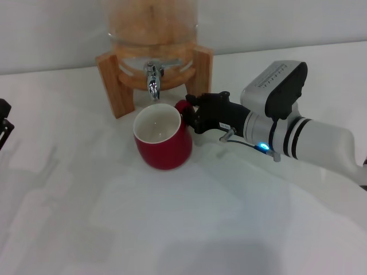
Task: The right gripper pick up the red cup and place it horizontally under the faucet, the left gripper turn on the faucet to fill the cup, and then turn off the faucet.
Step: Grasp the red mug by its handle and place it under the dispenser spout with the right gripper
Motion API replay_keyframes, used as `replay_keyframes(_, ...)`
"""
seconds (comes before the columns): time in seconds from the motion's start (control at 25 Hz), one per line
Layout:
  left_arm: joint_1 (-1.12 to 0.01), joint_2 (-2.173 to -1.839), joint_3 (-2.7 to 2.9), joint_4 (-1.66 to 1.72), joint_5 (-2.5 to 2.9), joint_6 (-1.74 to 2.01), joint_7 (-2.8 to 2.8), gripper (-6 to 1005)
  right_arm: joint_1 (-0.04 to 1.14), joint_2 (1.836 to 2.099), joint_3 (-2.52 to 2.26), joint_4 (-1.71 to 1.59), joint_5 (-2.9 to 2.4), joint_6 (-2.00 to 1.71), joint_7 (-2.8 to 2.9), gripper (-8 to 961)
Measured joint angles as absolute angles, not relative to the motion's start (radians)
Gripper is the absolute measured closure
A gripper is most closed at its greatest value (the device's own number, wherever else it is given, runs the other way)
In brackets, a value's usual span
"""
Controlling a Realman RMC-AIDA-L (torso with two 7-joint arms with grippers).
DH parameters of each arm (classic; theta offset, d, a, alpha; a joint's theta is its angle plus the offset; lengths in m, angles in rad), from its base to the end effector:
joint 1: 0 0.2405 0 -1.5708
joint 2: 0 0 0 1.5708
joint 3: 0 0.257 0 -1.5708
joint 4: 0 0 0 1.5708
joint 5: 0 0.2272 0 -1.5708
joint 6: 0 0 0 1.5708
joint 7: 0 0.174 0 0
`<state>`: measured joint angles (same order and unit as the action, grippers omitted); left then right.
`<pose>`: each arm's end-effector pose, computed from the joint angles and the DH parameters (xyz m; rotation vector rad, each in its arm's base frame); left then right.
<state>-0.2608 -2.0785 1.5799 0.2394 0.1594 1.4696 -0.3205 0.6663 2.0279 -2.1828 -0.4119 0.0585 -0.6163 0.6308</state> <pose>-0.3120 0.3149 -0.0061 -1.7165 -0.3018 -0.9549 0.2220 0.4286 -0.1238 -2.2697 0.5840 0.5907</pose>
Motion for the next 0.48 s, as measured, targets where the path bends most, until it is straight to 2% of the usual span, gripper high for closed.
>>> replay_keyframes(0.48, -0.262, -2.078, 1.580, 0.239, 0.161, 1.470, -0.321, 171, 0.675, 2.028, -2.174, -0.413, 0.103, -0.581, 0.626, 692)
